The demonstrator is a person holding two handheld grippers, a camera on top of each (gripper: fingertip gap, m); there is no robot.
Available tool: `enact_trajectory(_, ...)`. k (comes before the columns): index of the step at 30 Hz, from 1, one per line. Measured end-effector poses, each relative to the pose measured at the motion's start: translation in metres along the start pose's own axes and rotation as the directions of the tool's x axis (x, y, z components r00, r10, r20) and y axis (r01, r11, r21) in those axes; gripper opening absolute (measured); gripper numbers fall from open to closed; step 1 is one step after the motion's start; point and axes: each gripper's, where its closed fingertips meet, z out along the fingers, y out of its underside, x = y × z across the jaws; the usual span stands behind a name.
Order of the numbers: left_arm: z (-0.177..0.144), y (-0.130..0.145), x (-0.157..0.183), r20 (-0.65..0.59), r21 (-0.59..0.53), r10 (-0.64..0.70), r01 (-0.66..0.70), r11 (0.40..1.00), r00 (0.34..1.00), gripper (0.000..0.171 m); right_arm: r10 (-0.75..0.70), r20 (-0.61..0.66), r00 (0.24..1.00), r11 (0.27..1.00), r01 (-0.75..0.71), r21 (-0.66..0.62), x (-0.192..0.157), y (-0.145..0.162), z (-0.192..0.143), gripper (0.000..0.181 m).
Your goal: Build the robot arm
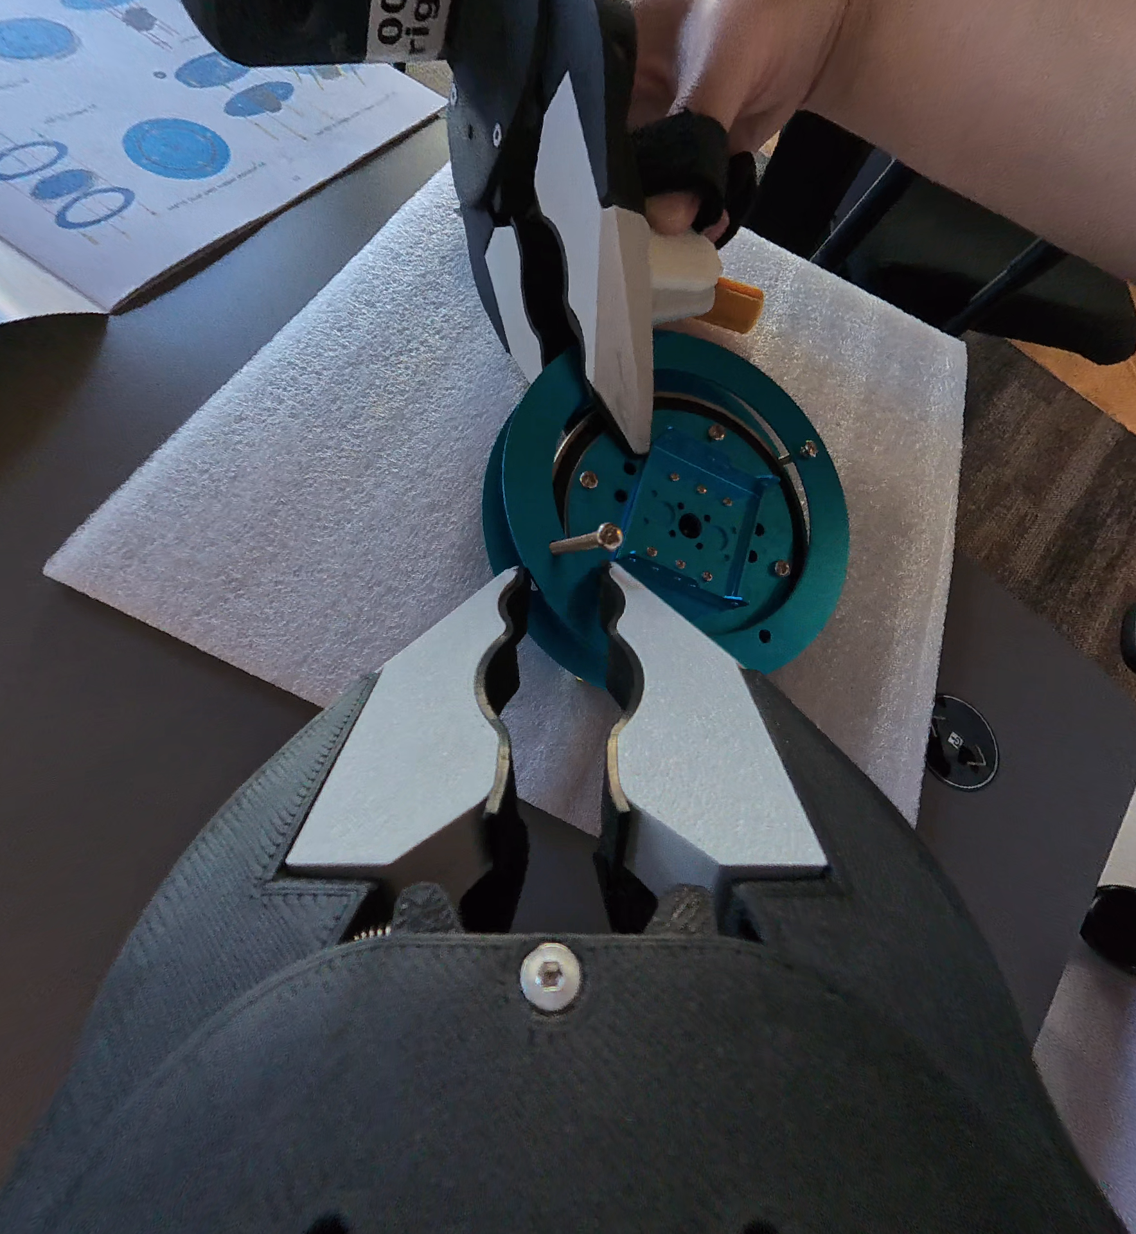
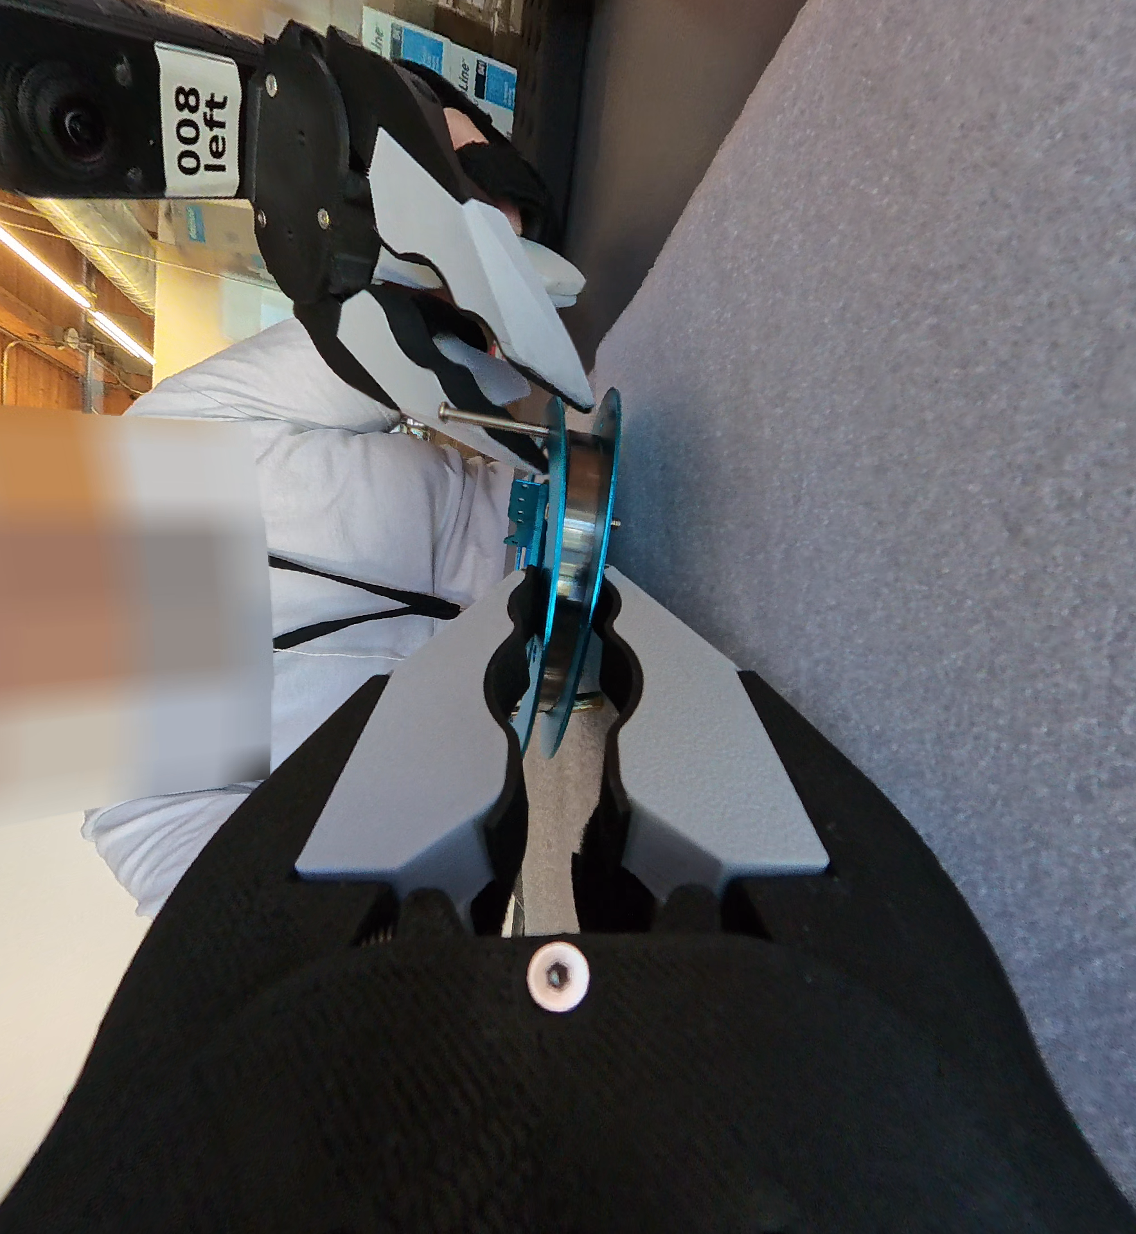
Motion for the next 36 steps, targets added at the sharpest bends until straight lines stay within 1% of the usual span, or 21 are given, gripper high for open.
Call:
enact_trajectory(4, -0.002, -0.001, 0.001, 0.004, -0.001, 0.020, -0.020, 1.000, 1.000, 0.019, 0.000, -0.004, 1.000, 1.000, 0.000, 0.003, 0.000, 0.000, 0.000, 0.013)
enact_trajectory(9, -0.009, -0.011, 0.003, 0.008, 0.021, 0.049, -0.049, 0.999, 0.999, 0.019, -0.006, -0.021, 1.000, 1.000, 0.006, 0.007, 0.002, -0.001, 0.000, 0.015)
enact_trajectory(14, -0.005, -0.004, -0.001, 0.022, -0.007, 0.084, -0.084, 0.996, 0.996, 0.020, -0.010, -0.028, 1.000, 1.000, 0.010, 0.011, 0.002, -0.002, 0.000, 0.016)
enact_trajectory(21, -0.004, -0.005, -0.002, 0.044, 0.021, 0.125, -0.126, 0.992, 0.991, 0.019, -0.035, -0.053, 0.998, 0.999, 0.036, 0.009, 0.001, -0.001, 0.000, 0.022)
enact_trajectory(25, -0.004, -0.004, -0.005, 0.049, 0.028, 0.110, -0.112, 0.993, 0.993, 0.018, -0.040, -0.081, 0.996, 0.999, 0.042, 0.018, 0.004, -0.003, -0.002, 0.031)
enact_trajectory(29, -0.008, -0.008, -0.006, 0.077, 0.039, 0.143, -0.147, 0.988, 0.987, 0.017, -0.094, -0.119, 0.988, 0.994, 0.099, 0.036, 0.003, -0.007, -0.005, 0.039)
enact_trajectory(33, -0.007, -0.007, -0.007, 0.079, 0.039, 0.146, -0.149, 0.988, 0.986, 0.017, -0.135, -0.190, 0.973, 0.982, 0.157, 0.107, 0.006, -0.018, -0.016, 0.046)
enact_trajectory(36, -0.007, -0.006, -0.007, 0.078, 0.045, 0.139, -0.143, 0.989, 0.987, 0.017, -0.175, -0.277, 0.945, 0.960, 0.226, 0.164, 0.007, -0.029, -0.028, 0.063)
